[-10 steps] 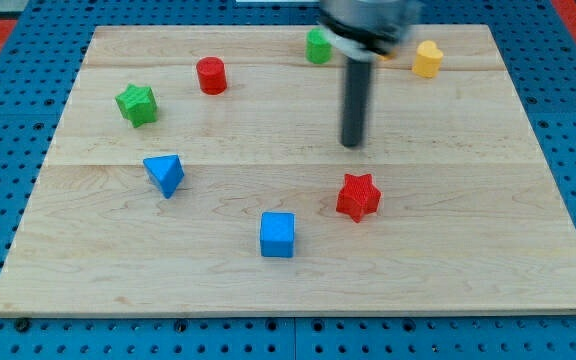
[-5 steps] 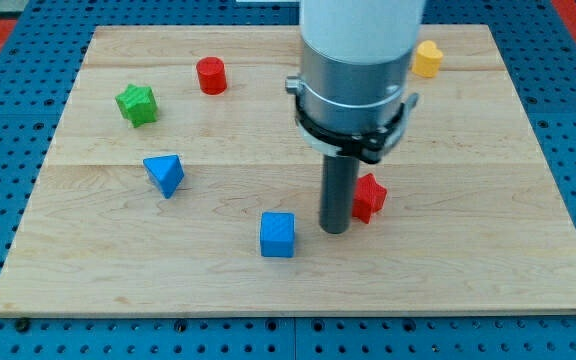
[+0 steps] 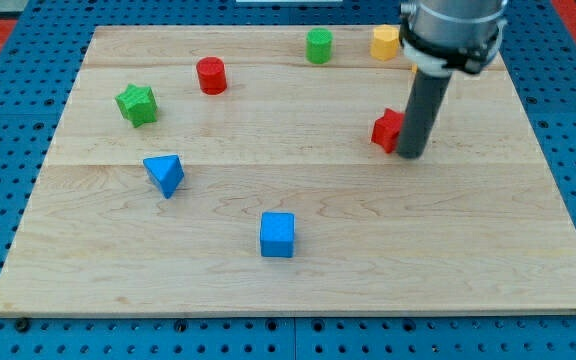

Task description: Place the red star left to the green circle

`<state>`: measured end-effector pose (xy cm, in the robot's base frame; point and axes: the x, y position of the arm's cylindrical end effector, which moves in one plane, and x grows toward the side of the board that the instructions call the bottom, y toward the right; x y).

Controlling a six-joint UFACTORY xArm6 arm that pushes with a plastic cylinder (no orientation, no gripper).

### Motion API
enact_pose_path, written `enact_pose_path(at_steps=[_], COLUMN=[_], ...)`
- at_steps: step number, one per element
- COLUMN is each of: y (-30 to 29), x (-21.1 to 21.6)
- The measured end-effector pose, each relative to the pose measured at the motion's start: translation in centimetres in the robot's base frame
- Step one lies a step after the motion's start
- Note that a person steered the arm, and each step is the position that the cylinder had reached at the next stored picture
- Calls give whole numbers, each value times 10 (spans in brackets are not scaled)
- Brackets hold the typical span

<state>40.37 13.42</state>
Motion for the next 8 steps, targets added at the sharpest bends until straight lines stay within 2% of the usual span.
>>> enact_pose_path(at_steps=[1, 2, 3, 4, 6, 7, 8], y=[-87, -74, -54, -28, -152, -149, -110], x=[-57, -53, -32, -74, -147, -130, -134])
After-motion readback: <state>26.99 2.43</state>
